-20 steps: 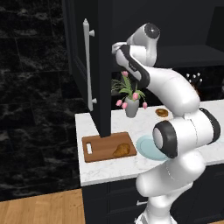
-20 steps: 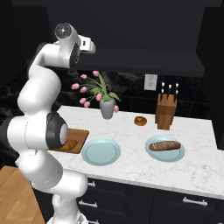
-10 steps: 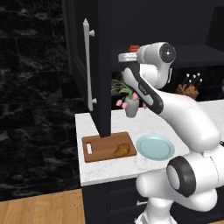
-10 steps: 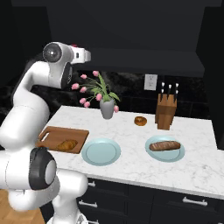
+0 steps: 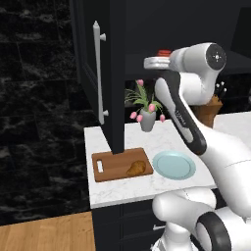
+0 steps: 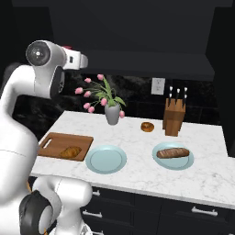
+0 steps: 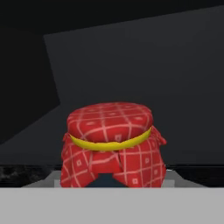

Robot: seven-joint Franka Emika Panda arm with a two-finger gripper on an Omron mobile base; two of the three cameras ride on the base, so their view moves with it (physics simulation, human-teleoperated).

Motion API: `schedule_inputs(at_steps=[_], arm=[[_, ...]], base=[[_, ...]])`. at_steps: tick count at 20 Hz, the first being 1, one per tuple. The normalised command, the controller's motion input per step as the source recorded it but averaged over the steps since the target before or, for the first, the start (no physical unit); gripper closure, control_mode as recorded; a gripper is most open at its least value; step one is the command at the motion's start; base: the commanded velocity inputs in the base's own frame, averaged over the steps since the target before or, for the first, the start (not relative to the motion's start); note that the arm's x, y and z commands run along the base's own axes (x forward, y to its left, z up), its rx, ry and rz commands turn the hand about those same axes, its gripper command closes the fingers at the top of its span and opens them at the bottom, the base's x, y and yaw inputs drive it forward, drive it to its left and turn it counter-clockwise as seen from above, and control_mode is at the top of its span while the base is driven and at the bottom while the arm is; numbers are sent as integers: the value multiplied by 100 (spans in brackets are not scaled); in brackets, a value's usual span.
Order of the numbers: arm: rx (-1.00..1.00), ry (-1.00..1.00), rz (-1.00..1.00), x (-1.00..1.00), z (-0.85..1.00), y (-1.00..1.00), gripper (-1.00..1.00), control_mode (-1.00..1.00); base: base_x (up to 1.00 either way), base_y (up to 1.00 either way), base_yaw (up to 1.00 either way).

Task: From the different types of pastries on the counter, select a croissant and place it on the cutting board. Then retrieve a jar of jam from the cabinet and place it alongside the croissant on the cutting board.

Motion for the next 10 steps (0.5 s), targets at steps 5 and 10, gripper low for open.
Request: schedule_inputs(at_steps=[5,10], arm=[[0,-7,0,-92,0,0,100,-100],[0,-4,1,-58,-2,0,100,-100]], base=[[0,0,0],[0,0,0]])
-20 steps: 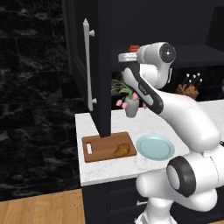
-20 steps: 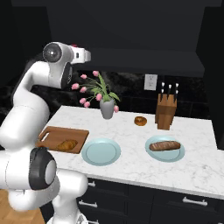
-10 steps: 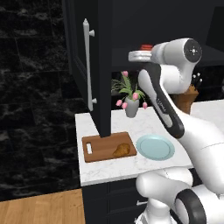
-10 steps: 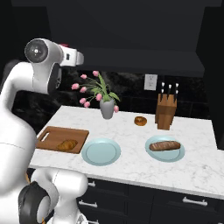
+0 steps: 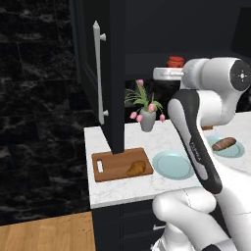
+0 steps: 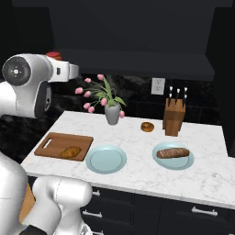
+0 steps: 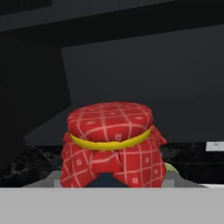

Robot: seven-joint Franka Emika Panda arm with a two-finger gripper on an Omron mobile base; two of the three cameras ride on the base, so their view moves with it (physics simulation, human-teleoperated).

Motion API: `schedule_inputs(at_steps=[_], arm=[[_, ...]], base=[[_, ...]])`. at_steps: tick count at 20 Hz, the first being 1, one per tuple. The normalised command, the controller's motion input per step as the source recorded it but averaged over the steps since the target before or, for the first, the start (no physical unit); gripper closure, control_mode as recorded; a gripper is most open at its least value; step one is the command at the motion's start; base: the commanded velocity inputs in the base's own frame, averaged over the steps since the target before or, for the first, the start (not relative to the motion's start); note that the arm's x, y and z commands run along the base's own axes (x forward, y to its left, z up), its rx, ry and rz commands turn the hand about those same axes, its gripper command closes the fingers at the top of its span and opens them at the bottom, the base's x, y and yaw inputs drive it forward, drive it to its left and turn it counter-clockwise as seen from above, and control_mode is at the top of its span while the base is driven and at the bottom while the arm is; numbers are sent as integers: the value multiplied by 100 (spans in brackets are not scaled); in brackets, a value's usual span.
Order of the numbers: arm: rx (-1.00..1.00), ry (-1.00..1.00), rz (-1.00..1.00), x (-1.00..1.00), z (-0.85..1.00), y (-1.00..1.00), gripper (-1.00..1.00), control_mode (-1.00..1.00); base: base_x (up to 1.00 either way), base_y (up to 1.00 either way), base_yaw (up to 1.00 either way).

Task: From the different types of pastries on the counter, select a croissant and place it on the cutting board. Then retrieve a jar of jam from the cabinet and place it alongside the croissant on the cutting board.

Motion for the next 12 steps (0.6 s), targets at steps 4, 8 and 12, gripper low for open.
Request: schedule_inputs(at_steps=[4,8,12], arm=[[0,3,0,-71,0,-8,100,-100],[1,21,0,-52,0,-12,100,-100],[2,18,0,-50,0,-15,100,-100]], base=[[0,0,0],[0,0,0],[0,0,0]])
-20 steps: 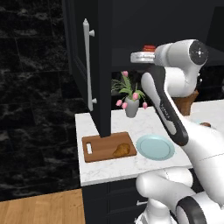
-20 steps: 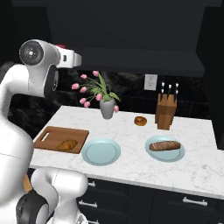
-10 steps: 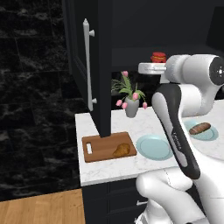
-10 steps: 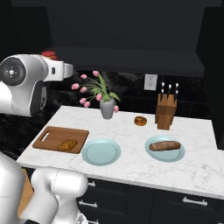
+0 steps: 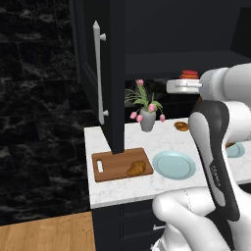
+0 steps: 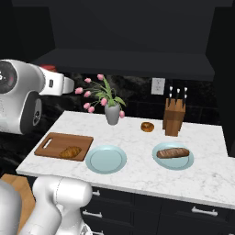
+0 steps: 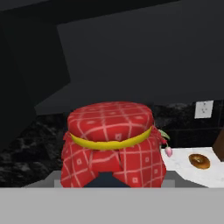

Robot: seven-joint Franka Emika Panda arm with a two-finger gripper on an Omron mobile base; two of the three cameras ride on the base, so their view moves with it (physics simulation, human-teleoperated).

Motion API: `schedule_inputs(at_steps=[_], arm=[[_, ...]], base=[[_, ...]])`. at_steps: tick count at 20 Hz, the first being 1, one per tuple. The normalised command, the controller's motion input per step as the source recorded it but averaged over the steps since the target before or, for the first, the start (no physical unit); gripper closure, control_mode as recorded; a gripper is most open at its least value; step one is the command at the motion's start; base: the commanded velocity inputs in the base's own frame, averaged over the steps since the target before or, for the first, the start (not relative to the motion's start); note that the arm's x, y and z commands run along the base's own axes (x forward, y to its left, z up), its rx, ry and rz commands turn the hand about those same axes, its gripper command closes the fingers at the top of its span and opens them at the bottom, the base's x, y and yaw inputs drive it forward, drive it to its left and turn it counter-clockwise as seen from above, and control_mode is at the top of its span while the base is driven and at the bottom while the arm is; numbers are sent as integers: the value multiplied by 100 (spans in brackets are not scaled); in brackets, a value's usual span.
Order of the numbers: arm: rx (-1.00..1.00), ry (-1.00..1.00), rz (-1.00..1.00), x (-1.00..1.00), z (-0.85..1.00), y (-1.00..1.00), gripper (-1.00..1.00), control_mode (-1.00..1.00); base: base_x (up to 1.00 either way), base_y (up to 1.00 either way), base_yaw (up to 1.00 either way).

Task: From the different types of pastries on the counter, select a croissant and place it on the cutting board. Then retrieve a jar of jam from the cabinet and place it alongside the croissant on the cutting board.

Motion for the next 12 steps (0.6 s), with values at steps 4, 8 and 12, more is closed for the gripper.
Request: schedule_inputs(at_steps=[4,8,12], arm=[[0,6,1,-36,0,-7,100,-100],[0,-4,3,-44,-3,-4,100,-100],[0,-12,3,-68,-9,-15,100,-100]], base=[[0,0,0],[0,0,0],[0,0,0]])
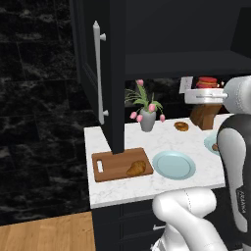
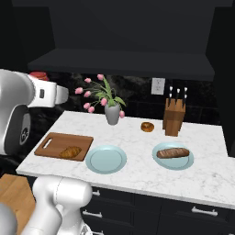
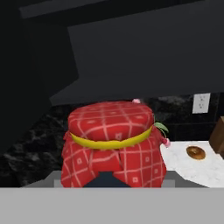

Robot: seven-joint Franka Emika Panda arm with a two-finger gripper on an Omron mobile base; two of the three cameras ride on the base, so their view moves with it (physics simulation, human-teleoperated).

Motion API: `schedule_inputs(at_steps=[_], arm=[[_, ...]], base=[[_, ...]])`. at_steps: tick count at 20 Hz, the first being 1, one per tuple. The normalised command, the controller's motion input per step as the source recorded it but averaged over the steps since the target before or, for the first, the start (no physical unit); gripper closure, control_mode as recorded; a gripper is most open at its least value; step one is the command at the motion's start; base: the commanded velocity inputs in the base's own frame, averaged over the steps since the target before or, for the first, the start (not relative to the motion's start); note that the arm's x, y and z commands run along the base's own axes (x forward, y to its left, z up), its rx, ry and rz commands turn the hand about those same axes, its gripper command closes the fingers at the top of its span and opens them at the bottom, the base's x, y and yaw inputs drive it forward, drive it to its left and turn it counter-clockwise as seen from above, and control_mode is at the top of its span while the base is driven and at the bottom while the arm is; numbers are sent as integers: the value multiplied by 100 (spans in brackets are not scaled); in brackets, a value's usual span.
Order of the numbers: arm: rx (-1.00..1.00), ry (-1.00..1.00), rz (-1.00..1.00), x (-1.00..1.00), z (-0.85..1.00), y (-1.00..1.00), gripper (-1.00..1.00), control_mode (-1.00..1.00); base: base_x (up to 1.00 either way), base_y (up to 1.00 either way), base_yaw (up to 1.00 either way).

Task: From the different types of pastries on the counter, select a croissant and place it on the cutting board. Then retrieve a jar of jam from the cabinet and place it alongside the croissant on the cutting board.

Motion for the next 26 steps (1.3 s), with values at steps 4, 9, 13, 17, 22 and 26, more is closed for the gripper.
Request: schedule_inputs(at_steps=[4,9,13,17,22,26], arm=[[0,-10,4,-46,-15,-9,100,-100],[0,-9,4,-62,-12,-12,100,-100],[1,0,2,-69,-11,-18,100,-100],[1,0,3,-62,-18,-16,100,-100],[0,0,4,-42,-21,-10,100,-100],[0,10,3,4,-36,1,100,-100]], base=[[0,0,0],[0,0,0],[0,0,0],[0,0,0],[0,0,0],[0,0,0]])
